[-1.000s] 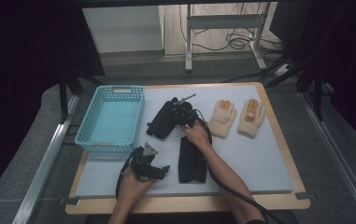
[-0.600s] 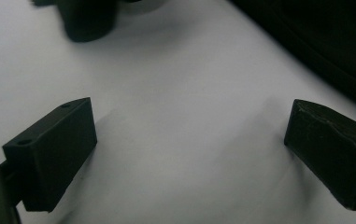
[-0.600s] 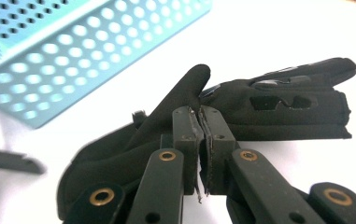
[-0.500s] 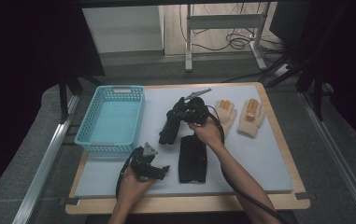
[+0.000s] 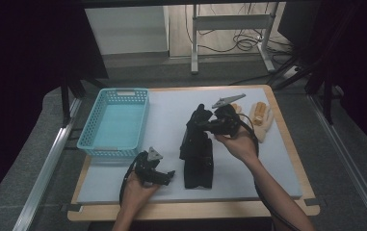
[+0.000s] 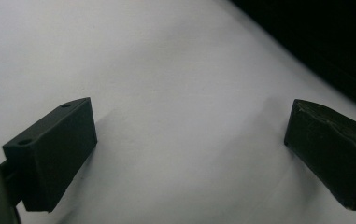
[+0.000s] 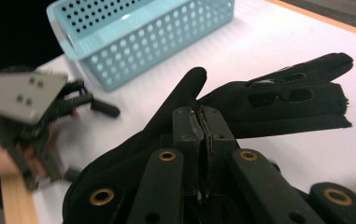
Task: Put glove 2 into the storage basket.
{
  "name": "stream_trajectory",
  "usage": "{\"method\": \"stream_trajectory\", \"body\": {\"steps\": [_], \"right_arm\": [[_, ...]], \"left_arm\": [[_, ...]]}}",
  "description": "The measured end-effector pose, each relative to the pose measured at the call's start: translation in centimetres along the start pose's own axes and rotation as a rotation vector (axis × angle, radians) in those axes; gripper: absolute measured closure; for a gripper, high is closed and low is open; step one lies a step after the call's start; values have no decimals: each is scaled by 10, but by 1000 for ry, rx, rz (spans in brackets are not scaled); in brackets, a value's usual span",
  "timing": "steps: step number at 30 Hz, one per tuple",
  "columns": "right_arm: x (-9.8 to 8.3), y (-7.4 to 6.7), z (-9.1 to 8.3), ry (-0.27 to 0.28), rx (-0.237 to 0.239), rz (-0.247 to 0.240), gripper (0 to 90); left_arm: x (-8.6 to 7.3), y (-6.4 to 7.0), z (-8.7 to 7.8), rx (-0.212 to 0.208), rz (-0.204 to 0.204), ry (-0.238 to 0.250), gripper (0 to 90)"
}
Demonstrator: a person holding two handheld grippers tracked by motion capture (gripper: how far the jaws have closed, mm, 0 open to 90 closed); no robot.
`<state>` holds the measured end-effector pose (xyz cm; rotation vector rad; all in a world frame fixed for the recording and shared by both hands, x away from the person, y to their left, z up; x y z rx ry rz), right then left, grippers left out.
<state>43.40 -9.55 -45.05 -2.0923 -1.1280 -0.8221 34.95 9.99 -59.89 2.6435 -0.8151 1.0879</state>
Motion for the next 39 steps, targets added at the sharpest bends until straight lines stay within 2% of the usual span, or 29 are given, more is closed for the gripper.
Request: {"method": "stream_trajectory", "body": {"steps": [3, 4, 5, 9, 14, 15, 18, 19, 21, 23, 24, 25, 27, 29, 30, 31, 33, 34, 36, 39], "right_arm": [[-16, 3, -13, -24, -14, 1, 850], [-16, 3, -13, -24, -14, 1, 850], [-27, 7, -19, -45, -30, 3, 849], [-41, 19, -31, -74, -63, 24, 849], [-43, 27, -35, -103, -97, 26, 847], [-41, 29, -29, -123, -114, 17, 845], [-40, 31, -19, -148, -123, 14, 843], [-39, 32, -6, -170, -124, 11, 840], [-38, 32, 0, -174, -119, 10, 838], [-31, 28, 18, -171, -93, 9, 833], [-31, 28, 18, -171, -93, 9, 833], [-24, 21, 32, -172, -76, -6, 823], [-19, 15, 43, -174, -64, -21, 788], [-13, 8, 57, -172, -46, -36, 697], [-13, 8, 57, -172, -46, -36, 697], [-7, 1, 69, -166, -34, -56, 640], [-6, -2, 71, -164, -33, -59, 630], [-3, -4, 74, -160, -41, -86, 618], [-2, -4, 74, -163, -49, -92, 616], [-7, 6, 72, -160, -71, -95, 616]], "left_arm": [[0, 0, 0, 0, 2, -1, 27], [0, 0, 0, -1, 2, -1, 27], [0, 0, 0, 0, 0, 0, 27], [0, 0, 0, -1, 2, -2, 27], [0, 0, 0, -1, 1, 1, 27], [0, 0, 0, -1, 1, 1, 27], [0, 0, 0, -1, 1, 1, 27], [0, 0, 0, -1, 1, 1, 27], [0, 0, 0, -1, -1, 1, 27], [0, 0, 0, -1, -1, 1, 27], [0, 0, 0, -1, -1, 1, 27], [0, 0, 0, -1, -1, 1, 27], [0, 0, 0, -1, -1, -1, 27], [0, 0, 0, -1, -1, 0, 27], [0, 0, 0, -1, -1, 0, 27], [0, 0, 0, 0, 0, 0, 27], [0, 0, 0, -1, -2, 0, 28], [0, 0, 0, -1, -1, 0, 28], [0, 0, 0, -1, -1, 0, 28], [0, 0, 0, -2, -4, -1, 28]]}}
Point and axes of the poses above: each handheld gripper's, and its own axes: z roughly forward along the jaws, x roughly out of its top, y roughly to its right, the point moved 7 cm from there along z, roughly forward along the jaws, and after that the axes turned 7 degrees about x, right-handed, at the moved point
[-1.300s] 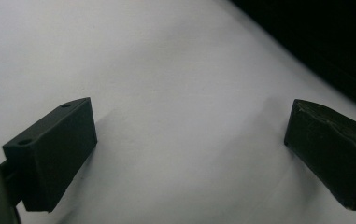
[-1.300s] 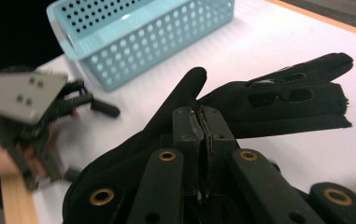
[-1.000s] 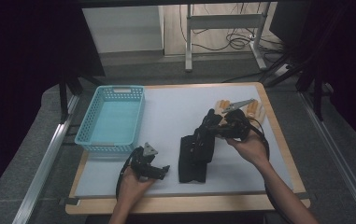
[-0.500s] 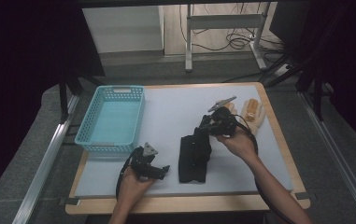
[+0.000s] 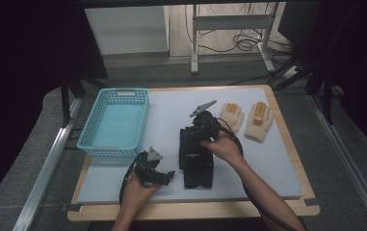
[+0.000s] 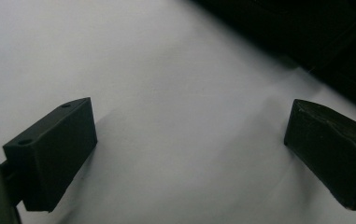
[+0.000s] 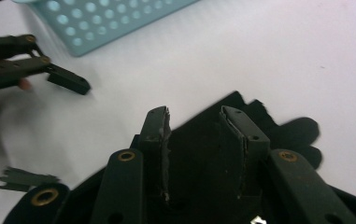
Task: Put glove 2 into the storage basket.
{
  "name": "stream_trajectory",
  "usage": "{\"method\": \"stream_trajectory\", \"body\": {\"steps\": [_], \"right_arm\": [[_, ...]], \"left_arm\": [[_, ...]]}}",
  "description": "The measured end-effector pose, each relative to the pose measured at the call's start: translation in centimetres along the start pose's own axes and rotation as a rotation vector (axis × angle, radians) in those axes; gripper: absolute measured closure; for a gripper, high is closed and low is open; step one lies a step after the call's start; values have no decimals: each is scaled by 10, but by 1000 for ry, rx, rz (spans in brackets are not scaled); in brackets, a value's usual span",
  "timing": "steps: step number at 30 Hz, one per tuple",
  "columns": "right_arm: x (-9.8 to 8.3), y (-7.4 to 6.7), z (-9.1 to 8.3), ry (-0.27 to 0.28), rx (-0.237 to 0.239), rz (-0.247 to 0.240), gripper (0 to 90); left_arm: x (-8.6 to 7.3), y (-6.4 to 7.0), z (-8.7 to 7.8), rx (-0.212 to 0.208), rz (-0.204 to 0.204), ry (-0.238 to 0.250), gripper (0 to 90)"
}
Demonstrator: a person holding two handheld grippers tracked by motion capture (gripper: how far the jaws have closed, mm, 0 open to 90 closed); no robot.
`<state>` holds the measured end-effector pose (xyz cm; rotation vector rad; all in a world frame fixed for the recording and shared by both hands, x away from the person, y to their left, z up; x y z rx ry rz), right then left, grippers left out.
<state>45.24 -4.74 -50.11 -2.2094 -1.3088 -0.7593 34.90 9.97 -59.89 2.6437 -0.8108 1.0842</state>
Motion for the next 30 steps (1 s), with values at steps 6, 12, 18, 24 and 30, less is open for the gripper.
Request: {"method": "stream_trajectory", "body": {"steps": [6, 12, 18, 24, 30], "right_arm": [[-14, 15, 12, -4, -14, 19, 541], [-38, 28, 46, -38, -28, 1, 419], [-44, 23, 50, 7, 22, 36, 738], [-42, 21, 46, 2, -10, 12, 867], [-32, 16, 20, 41, 0, 13, 872]], "left_arm": [[0, 0, 0, 1, 2, -1, 27], [0, 0, 0, 1, 1, 1, 28], [0, 0, 0, 2, -1, 2, 28], [0, 0, 0, 2, 2, 0, 28], [0, 0, 0, 1, 0, 1, 27]]}}
Point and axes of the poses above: each handheld gripper's, and its own axes: z roughly forward along the jaws, x roughly out of its top, y roughly to its right, the point moved 7 cm from there along z, roughly forward along the jaws, and after that the axes turned 7 degrees about x, right-handed, at the moved point
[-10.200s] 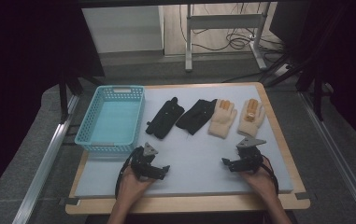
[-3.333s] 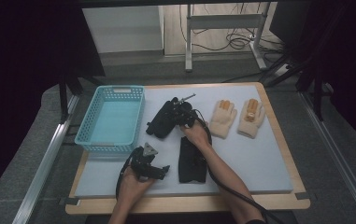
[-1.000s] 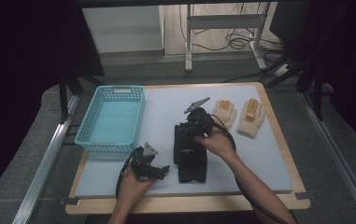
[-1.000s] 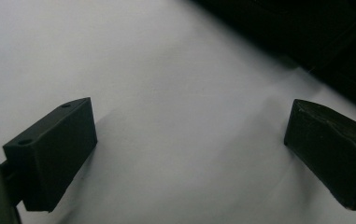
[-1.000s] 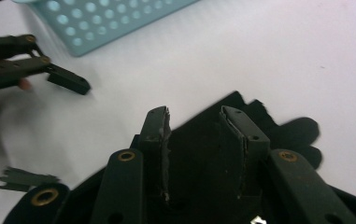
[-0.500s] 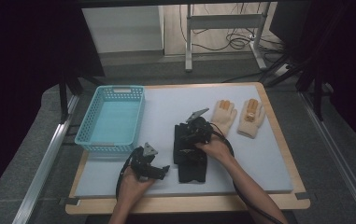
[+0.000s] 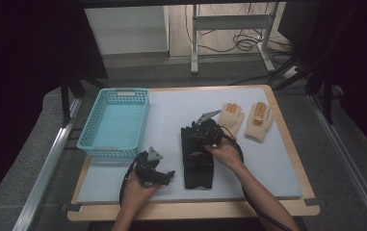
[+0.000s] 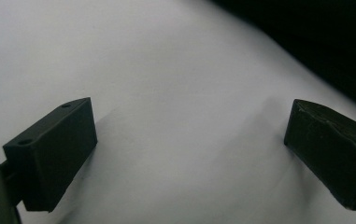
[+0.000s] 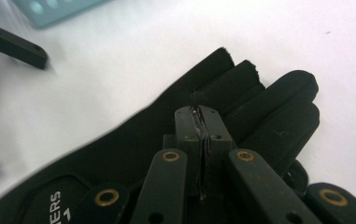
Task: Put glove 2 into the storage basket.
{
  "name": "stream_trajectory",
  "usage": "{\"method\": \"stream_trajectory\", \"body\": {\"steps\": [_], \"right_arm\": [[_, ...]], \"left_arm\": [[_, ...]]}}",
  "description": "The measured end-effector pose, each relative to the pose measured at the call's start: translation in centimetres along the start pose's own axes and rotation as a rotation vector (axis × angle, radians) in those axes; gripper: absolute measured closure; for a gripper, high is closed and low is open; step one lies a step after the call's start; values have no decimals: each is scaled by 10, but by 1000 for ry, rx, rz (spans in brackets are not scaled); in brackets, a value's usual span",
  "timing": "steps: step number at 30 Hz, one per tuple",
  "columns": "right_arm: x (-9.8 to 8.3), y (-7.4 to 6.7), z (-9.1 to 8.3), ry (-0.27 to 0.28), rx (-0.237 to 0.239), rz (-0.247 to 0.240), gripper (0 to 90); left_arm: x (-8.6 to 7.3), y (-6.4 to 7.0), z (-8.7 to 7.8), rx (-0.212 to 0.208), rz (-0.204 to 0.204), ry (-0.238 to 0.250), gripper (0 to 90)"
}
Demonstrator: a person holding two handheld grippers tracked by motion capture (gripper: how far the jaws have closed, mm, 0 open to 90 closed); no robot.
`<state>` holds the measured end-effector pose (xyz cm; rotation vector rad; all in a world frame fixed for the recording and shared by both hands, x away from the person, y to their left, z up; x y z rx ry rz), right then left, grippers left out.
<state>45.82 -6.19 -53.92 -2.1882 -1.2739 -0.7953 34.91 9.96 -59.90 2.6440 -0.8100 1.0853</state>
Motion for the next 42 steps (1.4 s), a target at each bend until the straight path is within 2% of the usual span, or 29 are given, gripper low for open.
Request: {"method": "stream_trajectory", "body": {"steps": [1, 2, 4, 5, 9, 10, 12, 13, 14, 15, 18, 21, 23, 26, 27, 28, 29, 30, 31, 34, 35, 36, 38, 39, 40, 41, 42], "right_arm": [[0, 0, 0, 0, 0, 0, 872], [3, -4, -10, 16, 0, 6, 872], [4, -5, -14, 19, -3, 8, 871], [7, -9, -23, 29, -9, 7, 872], [9, -15, -36, 49, -2, 27, 871], [10, -20, -44, 61, 1, 43, 871], [9, -23, -48, 65, -1, 43, 871], [9, -32, -53, 72, 1, 35, 871], [9, -32, -53, 72, 1, 35, 871], [8, -40, -55, 75, 5, 31, 870], [7, -53, -54, 74, 22, 25, 870], [6, -63, -50, 82, 40, 39, 869], [4, -65, -46, 83, 33, 51, 868], [-7, -59, -39, 87, 16, 91, 860], [-7, -59, -39, 87, 16, 91, 860], [-21, -53, -34, 65, 20, 119, 828], [-21, -53, -34, 65, 20, 119, 828], [-28, -50, -33, 57, 20, 130, 726], [-30, -47, -35, 63, 5, 126, 700], [-24, -32, -42, 70, -51, 118, 653], [-24, -32, -42, 70, -51, 118, 653], [-18, -20, -41, 64, -87, 113, 649], [-15, -15, -38, 60, -99, 106, 646], [-10, -5, -29, 50, -110, 102, 598], [-10, -5, -29, 50, -110, 102, 598], [-9, -1, -22, 41, -108, 107, 561], [-8, 6, -8, 23, -108, 125, 507]], "left_arm": [[0, 0, 0, 0, 0, 0, 28], [0, 0, 0, 0, 4, 1, 28], [0, 0, 0, 0, 4, 0, 27], [0, 0, 0, 1, 4, 0, 28], [0, 0, 0, 1, 5, 1, 27], [0, 0, 0, 1, 5, 0, 27], [0, 0, 0, 1, 5, 0, 27], [0, 0, 0, 1, 3, 2, 27], [0, 0, 0, 1, 3, 2, 27], [0, 0, 0, 2, 3, 3, 27], [0, 0, 0, 1, 4, 1, 27], [0, 0, 0, 1, 3, 3, 28], [0, 0, 0, 1, 3, 3, 28], [0, 0, 0, 1, 4, 1, 28], [0, 0, 0, 1, 4, 1, 28], [0, -1, 0, 1, 7, -2, 28], [0, -1, 0, 1, 7, -2, 28], [0, 0, 0, 2, 4, 1, 27], [0, 0, 0, 2, 4, 1, 27], [0, 0, 0, 2, 1, 2, 27], [0, 0, 0, 1, 1, 3, 27], [0, 0, 0, 1, 6, -1, 27], [0, 0, 0, 1, 6, -1, 27], [0, 0, 0, 1, 6, -3, 28], [0, 0, 0, 1, 6, -3, 28], [0, -1, 0, 1, 8, -4, 28], [0, 0, 0, 1, 6, -3, 27]]}}
Point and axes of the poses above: each handheld gripper's, and its own axes: z roughly forward along the jaws, x roughly out of its top, y roughly to its right, the point moved 7 cm from there along z, roughly forward along the jaws, and after that the axes turned 7 degrees about x, right-handed, at the moved point
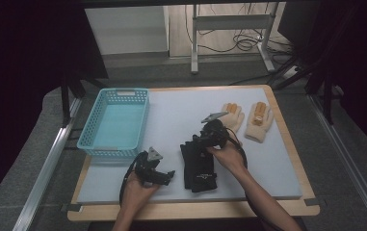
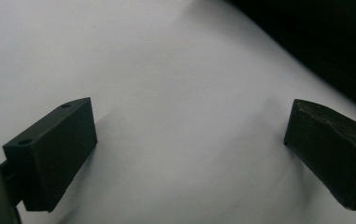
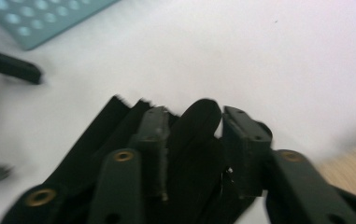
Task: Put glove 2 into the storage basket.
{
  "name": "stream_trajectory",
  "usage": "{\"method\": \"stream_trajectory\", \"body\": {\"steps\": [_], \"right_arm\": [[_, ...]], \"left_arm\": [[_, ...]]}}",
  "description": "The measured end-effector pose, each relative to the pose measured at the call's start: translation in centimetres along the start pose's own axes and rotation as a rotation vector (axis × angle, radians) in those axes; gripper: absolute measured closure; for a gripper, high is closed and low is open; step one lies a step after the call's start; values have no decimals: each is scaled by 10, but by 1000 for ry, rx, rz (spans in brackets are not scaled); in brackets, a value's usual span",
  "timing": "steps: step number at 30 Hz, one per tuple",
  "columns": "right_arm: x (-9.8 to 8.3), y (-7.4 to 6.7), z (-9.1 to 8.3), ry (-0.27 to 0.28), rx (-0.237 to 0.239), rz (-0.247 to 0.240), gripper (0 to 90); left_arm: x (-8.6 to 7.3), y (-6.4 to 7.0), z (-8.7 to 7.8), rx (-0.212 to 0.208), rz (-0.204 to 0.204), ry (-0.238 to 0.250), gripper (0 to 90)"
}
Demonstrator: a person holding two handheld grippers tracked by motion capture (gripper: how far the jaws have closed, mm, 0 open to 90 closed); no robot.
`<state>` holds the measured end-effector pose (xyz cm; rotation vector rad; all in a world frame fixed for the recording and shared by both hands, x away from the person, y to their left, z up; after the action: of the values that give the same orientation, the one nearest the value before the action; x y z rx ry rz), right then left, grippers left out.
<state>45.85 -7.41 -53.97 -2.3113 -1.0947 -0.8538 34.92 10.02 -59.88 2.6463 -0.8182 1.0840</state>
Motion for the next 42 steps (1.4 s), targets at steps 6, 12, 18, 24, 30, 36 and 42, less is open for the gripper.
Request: {"method": "stream_trajectory", "body": {"steps": [6, 12, 18, 24, 30, 36, 42], "right_arm": [[-4, 5, 28, -64, -13, 11, 701], [8, -3, 14, -29, -52, -52, 852], [11, 18, 1, -8, -110, 23, 793], [-6, 25, -7, 18, -57, 60, 639], [-19, -5, -38, 41, 62, -14, 688], [-49, -41, -61, 14, 180, -62, 632], [-69, -72, -62, -21, 251, -114, 522]], "left_arm": [[0, 0, 0, -1, -1, 1, 28], [0, 0, 0, 0, -1, 3, 27], [0, 0, 0, -1, -1, 1, 27], [0, 0, 0, 0, -5, 5, 27], [0, 0, 0, 0, 0, 1, 27], [0, 0, 0, 0, -3, 6, 28], [0, 0, 0, 0, -6, 5, 28]]}}
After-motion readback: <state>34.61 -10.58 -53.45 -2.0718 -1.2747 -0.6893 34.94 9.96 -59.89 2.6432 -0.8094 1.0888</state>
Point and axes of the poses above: each handheld gripper's, and its own axes: z roughly forward along the jaws, x roughly out of its top, y roughly to its right, the point moved 7 cm from there along z, roughly forward along the jaws, and after that the axes turned 7 degrees about x, right-handed, at the moved point
